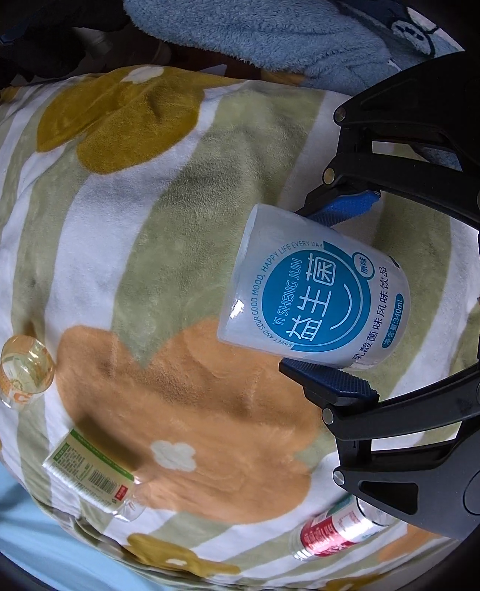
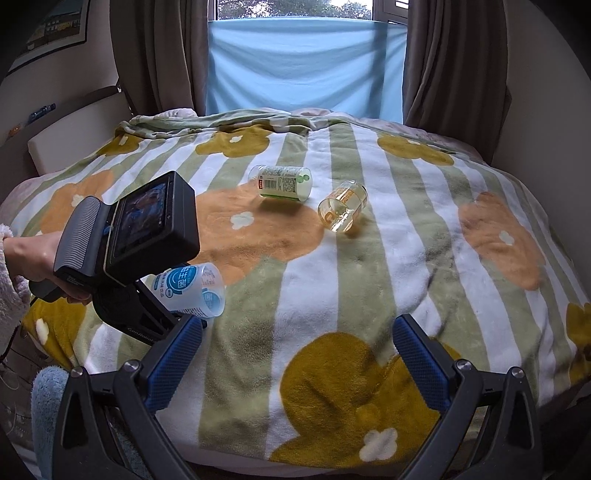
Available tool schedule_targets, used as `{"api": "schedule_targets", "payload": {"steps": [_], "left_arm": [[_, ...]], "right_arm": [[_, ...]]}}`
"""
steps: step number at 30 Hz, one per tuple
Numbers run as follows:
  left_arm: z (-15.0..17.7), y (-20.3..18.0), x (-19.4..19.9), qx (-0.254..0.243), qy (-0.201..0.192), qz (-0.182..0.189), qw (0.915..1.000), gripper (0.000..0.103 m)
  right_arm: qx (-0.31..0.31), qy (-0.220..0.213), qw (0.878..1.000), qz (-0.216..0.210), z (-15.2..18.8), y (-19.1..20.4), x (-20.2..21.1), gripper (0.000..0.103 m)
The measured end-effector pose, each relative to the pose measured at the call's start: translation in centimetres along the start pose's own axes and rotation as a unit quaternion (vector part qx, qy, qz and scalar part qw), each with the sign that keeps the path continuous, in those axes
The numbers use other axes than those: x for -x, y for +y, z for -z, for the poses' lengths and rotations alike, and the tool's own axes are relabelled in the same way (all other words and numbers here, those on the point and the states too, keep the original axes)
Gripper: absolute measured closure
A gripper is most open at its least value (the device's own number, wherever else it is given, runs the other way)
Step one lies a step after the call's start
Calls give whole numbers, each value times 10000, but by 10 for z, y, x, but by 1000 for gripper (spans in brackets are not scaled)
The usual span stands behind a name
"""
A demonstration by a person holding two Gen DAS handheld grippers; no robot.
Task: Flip cup upside down
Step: 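Carry the white bottle toward the right gripper and release it onto the bed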
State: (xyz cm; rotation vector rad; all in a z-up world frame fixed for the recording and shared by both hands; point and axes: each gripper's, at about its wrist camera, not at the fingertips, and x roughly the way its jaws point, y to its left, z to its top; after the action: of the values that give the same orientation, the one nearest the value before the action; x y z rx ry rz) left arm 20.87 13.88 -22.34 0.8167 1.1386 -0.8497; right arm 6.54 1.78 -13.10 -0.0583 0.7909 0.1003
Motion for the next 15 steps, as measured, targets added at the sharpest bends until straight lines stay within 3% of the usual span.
{"api": "schedule_targets", "payload": {"steps": [4, 6, 8, 11, 15], "left_arm": [[2, -4, 7, -25, -129, 13, 9999, 36], [3, -3, 12, 76, -202, 38, 9998, 24], [6, -3, 18, 187, -344, 20, 9992, 5], [14, -1, 29, 377, -534, 19, 9979, 5], [36, 11, 52, 1056, -868, 23, 9906, 5]], "right_arm": [[6, 12, 10000, -21, 0, -1, 0, 0], [31, 34, 10000, -50, 0, -2, -1, 0], [96, 48, 9999, -79, -1, 1, -2, 0], [266, 55, 9995, -134, -5, 3, -5, 0], [936, 0, 9943, -513, -18, 13, -6, 0]]}}
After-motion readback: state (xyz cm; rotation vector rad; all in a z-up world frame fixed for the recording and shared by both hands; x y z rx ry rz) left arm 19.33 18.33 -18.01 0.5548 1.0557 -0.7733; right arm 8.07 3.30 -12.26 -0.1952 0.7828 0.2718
